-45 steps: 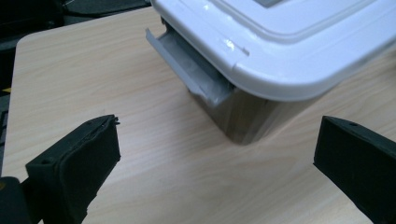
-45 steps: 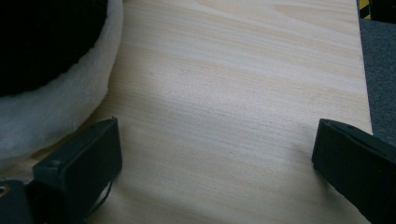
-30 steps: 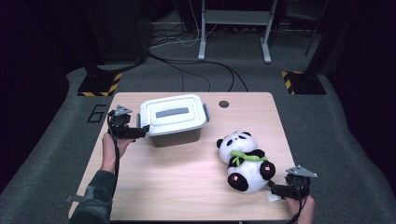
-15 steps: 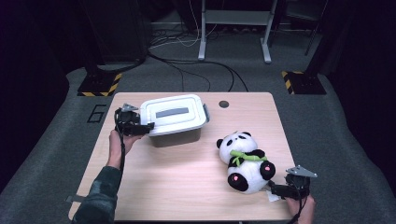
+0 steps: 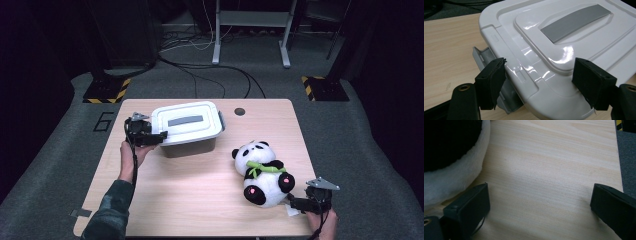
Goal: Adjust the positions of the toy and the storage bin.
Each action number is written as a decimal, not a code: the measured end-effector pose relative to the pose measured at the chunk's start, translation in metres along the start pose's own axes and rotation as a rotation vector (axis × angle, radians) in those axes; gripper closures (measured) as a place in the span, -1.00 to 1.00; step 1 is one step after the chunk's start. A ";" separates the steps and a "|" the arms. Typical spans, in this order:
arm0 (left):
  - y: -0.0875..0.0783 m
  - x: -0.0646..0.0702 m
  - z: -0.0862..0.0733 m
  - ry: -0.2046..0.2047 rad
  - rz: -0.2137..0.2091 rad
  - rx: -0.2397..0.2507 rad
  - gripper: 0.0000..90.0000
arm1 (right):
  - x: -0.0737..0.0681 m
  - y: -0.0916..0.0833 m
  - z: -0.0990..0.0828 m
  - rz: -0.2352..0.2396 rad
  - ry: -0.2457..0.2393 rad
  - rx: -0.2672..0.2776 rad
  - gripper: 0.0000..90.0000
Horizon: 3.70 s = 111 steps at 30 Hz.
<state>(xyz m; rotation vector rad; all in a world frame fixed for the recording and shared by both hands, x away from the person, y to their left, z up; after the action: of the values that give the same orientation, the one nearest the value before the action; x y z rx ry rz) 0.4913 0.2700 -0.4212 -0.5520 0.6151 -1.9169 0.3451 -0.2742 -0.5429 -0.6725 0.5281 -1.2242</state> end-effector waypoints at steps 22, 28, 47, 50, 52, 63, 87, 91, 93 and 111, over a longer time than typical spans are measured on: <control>0.011 0.026 0.004 -0.017 0.036 0.014 -0.50 | 0.000 0.000 0.000 0.001 -0.003 0.003 -0.95; 0.014 0.031 0.005 -0.022 0.047 0.015 -0.50 | 0.000 0.000 0.000 0.002 -0.003 0.003 -0.95; 0.022 0.048 0.013 -0.007 0.077 -0.005 -0.56 | 0.000 0.000 0.000 0.008 -0.008 0.003 -0.94; 0.018 0.047 0.011 -0.011 0.070 0.002 -0.57 | 0.000 0.000 0.000 0.007 -0.008 0.004 -0.94; 0.013 0.044 0.010 -0.011 0.062 0.000 -0.58 | 0.000 0.000 0.000 0.007 -0.009 0.004 -0.94; 0.005 0.044 0.002 -0.018 -0.014 0.013 -0.56 | 0.000 0.000 0.000 0.003 -0.008 0.005 -0.93; 0.023 0.074 0.003 -0.073 0.089 0.034 -0.56 | 0.000 0.000 0.000 0.002 -0.008 0.006 -0.92; 0.025 0.078 0.004 -0.072 0.095 0.037 -0.56 | 0.000 0.000 0.000 0.003 -0.007 0.006 -0.92; 0.025 0.079 0.004 -0.073 0.094 0.035 -0.56 | 0.000 0.000 0.000 0.003 -0.007 0.006 -0.92; 0.033 0.090 0.010 -0.076 0.113 0.051 -0.59 | 0.001 0.000 0.000 0.004 -0.007 0.008 -0.91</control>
<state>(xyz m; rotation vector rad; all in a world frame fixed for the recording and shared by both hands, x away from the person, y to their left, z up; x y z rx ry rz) 0.4848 0.1742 -0.4246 -0.5436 0.5356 -1.7927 0.3449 -0.2749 -0.5426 -0.6685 0.5187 -1.2188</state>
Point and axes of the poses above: each handheld gripper's, and its own axes: y roughly forward along the jaws, z roughly out of its top, x roughly to its right, the point moved 2 cm from there along y, roughly forward along the jaws, and after that the axes turned 2 degrees about -x, right-handed, at the moved point
